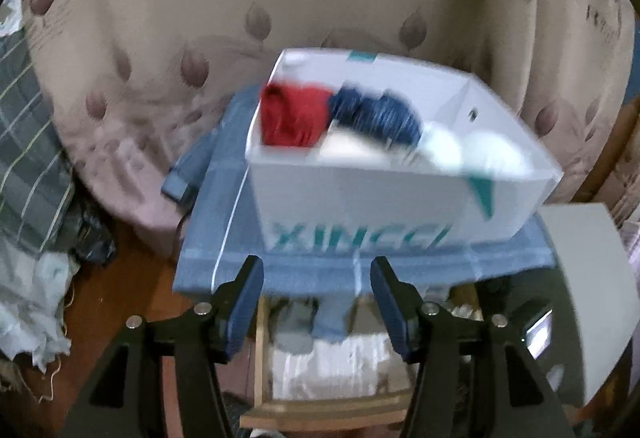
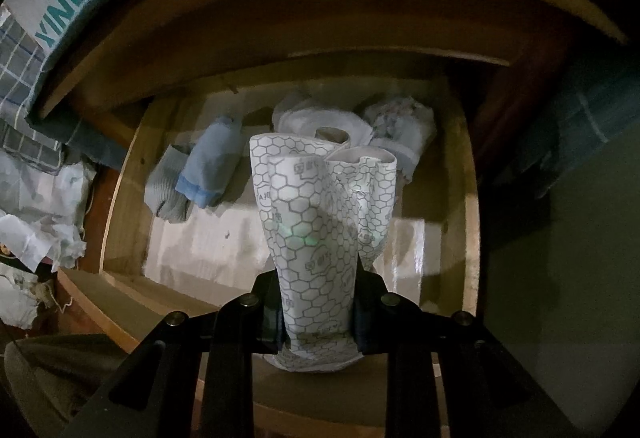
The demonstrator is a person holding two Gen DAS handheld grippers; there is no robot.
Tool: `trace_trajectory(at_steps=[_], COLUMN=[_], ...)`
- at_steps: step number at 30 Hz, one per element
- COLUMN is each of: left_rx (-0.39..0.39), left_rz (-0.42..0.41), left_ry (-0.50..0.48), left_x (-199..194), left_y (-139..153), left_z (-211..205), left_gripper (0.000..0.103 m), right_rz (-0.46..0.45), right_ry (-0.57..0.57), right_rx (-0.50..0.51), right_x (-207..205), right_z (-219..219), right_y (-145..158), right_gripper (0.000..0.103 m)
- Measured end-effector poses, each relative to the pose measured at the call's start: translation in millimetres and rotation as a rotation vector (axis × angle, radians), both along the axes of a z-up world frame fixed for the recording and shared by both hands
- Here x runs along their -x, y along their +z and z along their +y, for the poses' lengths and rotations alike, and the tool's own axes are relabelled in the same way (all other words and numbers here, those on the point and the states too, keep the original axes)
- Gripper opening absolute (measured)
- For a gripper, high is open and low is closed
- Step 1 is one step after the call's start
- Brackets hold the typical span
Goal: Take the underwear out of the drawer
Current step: 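Move the left tool back over the open drawer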
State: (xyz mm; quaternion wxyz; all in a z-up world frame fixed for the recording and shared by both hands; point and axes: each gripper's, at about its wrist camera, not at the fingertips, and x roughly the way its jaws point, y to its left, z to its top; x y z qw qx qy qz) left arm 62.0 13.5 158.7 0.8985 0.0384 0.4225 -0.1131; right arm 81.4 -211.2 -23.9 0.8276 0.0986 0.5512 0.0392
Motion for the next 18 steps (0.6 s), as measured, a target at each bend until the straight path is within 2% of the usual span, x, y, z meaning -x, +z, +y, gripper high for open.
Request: trace_trajectory(at_steps=[6,10,15,18], left_rx=[-0.084,-0.075,-0.071,-0.107], left_rz=[0.011,0.060,0.078,0.070], left_ry=[0.049,0.100,0.127,0.096], left_x=[11.8,12.2,12.0,12.5], left_y=[-59.7,-98.9,-130.9,-133.7], left_z=[6.2,14.0,19.7,18.0], left_gripper=[0.057,0.057,0.057,0.057], right_rz=[-0.073,-0.092,-0.077,-0.075], right_ry=[-0.008,-0.016,-0.022,-0.019], right_rx=[-0.032,-0.018,-0.003,0.011], right_x=[1.3,0.8,-1.4,-0.4], right_z=[-2.5,-2.4,-2.9,-2.0], right_y=[12.3,15.3,11.5,11.2], right_gripper=[0.022,0.021,0.021,0.021])
